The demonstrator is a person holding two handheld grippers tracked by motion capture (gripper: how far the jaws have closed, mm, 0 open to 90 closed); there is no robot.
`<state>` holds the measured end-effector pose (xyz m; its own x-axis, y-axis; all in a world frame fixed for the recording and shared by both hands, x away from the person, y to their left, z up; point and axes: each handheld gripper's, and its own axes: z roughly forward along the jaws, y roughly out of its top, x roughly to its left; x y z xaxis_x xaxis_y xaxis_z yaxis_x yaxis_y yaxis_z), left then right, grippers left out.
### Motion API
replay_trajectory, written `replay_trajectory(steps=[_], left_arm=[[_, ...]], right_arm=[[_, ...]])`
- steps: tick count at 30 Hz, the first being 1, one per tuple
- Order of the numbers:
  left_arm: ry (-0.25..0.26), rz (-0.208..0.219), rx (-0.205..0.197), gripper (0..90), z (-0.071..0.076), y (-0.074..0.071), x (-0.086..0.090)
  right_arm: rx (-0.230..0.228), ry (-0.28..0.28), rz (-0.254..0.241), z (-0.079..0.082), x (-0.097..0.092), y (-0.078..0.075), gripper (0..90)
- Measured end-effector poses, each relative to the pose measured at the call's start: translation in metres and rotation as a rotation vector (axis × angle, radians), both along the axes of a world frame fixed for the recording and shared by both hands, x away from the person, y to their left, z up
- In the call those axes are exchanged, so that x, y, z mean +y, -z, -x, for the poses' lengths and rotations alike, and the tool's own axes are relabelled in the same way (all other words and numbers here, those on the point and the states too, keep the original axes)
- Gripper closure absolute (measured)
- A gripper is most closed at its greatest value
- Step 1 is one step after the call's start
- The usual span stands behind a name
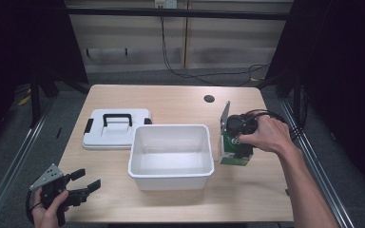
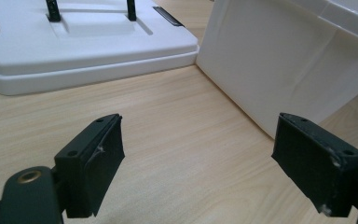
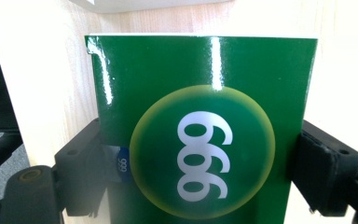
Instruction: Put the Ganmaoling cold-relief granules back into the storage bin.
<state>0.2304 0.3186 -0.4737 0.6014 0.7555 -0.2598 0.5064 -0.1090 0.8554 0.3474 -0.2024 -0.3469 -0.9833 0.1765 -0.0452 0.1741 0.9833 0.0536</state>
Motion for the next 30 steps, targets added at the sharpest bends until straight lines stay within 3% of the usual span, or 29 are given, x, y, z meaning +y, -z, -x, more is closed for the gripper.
replay_trajectory(steps=[18,21,30], left_arm=[[0.001,0.001,0.002,15.9,0.0,0.0,-0.001],[0.001,0.002,0.003,15.8,-0.001,0.0,0.0],[0.002,-0.001,0.002,15.8,-0.001,0.0,-0.001]], right_arm=[[-0.022,0.005,-0.002,-0.001,0.002,-0.029,15.9],[-0.029,0.002,0.011,-0.002,0.005,-0.039,15.9],[-0.018,-0.025,-0.015,0.0,0.017,-0.052,15.9]])
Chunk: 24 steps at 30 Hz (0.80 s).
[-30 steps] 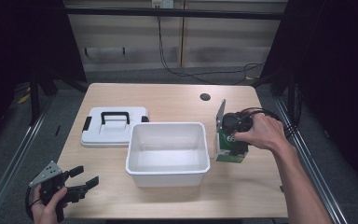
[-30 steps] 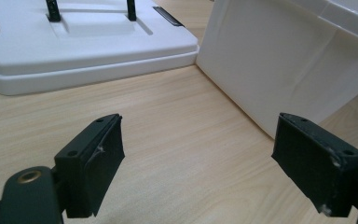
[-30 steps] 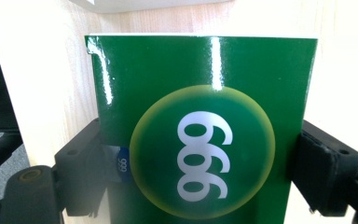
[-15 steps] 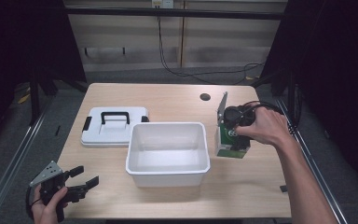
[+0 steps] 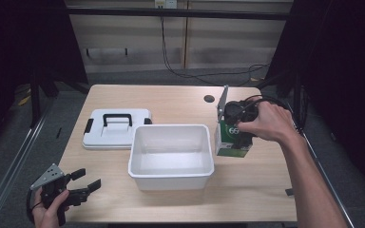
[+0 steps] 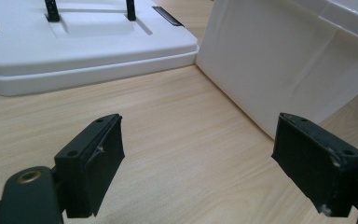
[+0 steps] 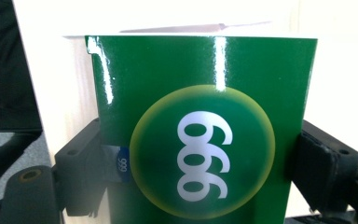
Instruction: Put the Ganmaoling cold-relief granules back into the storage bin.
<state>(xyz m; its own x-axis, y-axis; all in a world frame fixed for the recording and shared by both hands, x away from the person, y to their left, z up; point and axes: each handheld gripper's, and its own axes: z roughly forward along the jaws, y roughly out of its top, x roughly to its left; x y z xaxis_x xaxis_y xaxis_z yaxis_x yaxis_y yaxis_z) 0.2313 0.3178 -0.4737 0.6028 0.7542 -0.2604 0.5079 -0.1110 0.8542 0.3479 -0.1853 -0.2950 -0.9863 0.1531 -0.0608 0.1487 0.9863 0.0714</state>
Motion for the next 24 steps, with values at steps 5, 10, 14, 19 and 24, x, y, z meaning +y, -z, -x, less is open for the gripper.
replay_trajectory(steps=[5,10,14,19,24], left_arm=[[-0.002,0.003,0.001,15.9,0.0,0.0,0.0],[0.003,-0.001,-0.003,15.9,0.0,0.0,0.0],[-0.001,0.001,0.0,15.9,0.0,0.0,0.0],[0.002,0.001,0.0,15.9,0.0,0.0,0.0],[-0.001,0.003,0.002,15.9,0.0,0.0,0.0]], right_arm=[[-0.008,-0.006,0.009,-0.001,0.003,-0.008,15.9],[-0.005,-0.007,0.018,0.001,0.004,-0.016,15.9],[-0.009,-0.006,0.023,0.002,0.003,-0.022,15.9],[-0.015,-0.015,0.025,0.003,0.003,-0.032,15.9],[-0.01,-0.015,0.017,0.004,0.008,-0.041,15.9]])
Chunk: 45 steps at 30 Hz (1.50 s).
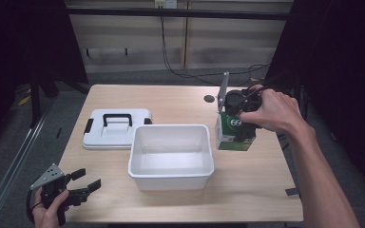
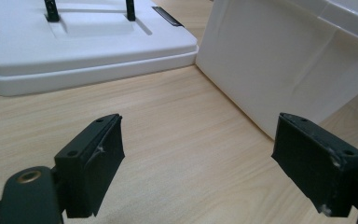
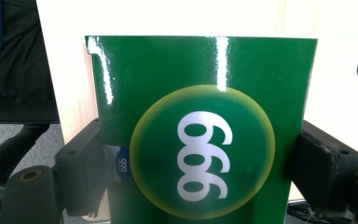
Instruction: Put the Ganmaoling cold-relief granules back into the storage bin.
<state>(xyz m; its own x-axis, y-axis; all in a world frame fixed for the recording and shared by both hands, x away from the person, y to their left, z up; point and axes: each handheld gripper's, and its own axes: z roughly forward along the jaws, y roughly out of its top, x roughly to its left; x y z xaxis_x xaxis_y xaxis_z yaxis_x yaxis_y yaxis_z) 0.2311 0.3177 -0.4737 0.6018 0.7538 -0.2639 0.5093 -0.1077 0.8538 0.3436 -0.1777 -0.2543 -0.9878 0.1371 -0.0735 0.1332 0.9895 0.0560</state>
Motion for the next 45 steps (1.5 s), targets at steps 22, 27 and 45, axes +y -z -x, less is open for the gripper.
replay_trajectory(steps=[22,27,45], left_arm=[[0.003,-0.002,-0.003,15.9,-0.001,0.0,-0.001],[0.006,-0.004,-0.007,15.9,0.0,-0.001,0.0],[0.009,-0.007,-0.014,15.8,0.001,-0.002,0.001]], right_arm=[[0.029,-0.09,-0.023,-0.011,0.062,0.004,15.9],[0.032,-0.121,-0.01,-0.014,0.081,0.009,15.9],[0.062,-0.144,-0.01,-0.021,0.109,0.031,15.7]])
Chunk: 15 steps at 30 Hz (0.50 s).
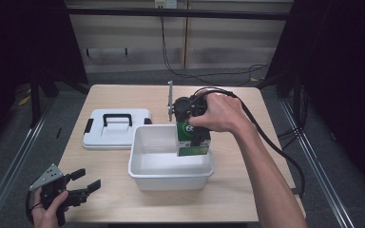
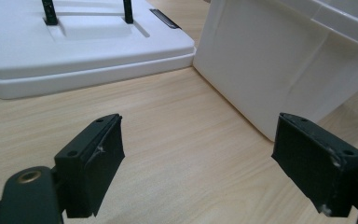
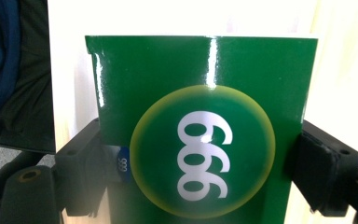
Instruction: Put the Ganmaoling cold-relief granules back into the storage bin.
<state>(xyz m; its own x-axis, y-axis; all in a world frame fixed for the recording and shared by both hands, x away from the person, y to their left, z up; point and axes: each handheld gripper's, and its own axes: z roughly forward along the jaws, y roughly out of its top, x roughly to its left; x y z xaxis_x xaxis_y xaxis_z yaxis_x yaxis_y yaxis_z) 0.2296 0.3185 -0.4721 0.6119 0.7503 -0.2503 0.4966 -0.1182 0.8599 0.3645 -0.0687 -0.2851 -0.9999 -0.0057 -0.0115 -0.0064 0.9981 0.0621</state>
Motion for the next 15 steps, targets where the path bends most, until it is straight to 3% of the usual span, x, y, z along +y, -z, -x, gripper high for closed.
replay_trajectory(steps=[4,15], left_arm=[[0.0,0.002,0.0,15.9,0.0,0.0,0.0],[-0.003,0.005,0.004,15.9,0.0,0.0,0.0]], right_arm=[[0.006,-0.012,0.027,-0.002,0.002,0.007,15.7],[0.039,0.01,0.028,-0.004,-0.002,0.032,15.7]])
